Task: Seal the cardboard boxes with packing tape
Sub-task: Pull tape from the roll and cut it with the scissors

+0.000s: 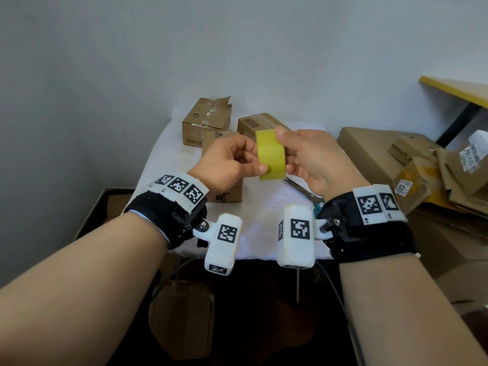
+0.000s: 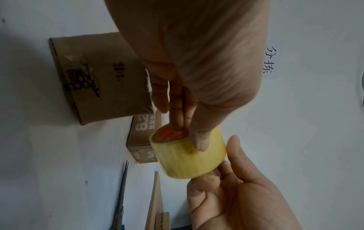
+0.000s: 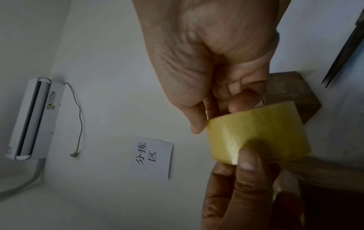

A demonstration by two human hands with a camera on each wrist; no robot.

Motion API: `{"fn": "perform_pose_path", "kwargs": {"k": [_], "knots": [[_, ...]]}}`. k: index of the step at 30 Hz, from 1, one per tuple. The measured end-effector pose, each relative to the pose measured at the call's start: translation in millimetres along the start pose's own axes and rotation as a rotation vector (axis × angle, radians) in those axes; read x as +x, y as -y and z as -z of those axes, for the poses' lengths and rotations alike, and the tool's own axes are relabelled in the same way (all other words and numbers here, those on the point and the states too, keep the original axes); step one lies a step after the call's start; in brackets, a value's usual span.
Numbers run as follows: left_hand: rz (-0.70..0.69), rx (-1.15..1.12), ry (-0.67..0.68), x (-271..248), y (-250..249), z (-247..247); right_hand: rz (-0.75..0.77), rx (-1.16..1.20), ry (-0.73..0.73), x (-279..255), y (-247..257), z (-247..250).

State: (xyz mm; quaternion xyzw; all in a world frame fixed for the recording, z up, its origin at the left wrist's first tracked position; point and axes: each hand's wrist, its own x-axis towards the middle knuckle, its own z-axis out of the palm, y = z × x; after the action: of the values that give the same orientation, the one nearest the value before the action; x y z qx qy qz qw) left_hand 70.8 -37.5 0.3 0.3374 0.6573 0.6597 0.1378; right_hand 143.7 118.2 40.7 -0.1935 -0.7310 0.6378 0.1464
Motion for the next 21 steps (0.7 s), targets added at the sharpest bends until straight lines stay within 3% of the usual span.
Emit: {"fn": "perform_pose_path", "kwargs": {"k": [15,21], "knots": [[0.214,-0.346,-0.022,7,-1,13,0.085,-0.056,0.167,-10,1,0],[0.18,-0.332,-0.028,5,1,11,0.078,-0.084,0.154,-10,0,-1]]}}
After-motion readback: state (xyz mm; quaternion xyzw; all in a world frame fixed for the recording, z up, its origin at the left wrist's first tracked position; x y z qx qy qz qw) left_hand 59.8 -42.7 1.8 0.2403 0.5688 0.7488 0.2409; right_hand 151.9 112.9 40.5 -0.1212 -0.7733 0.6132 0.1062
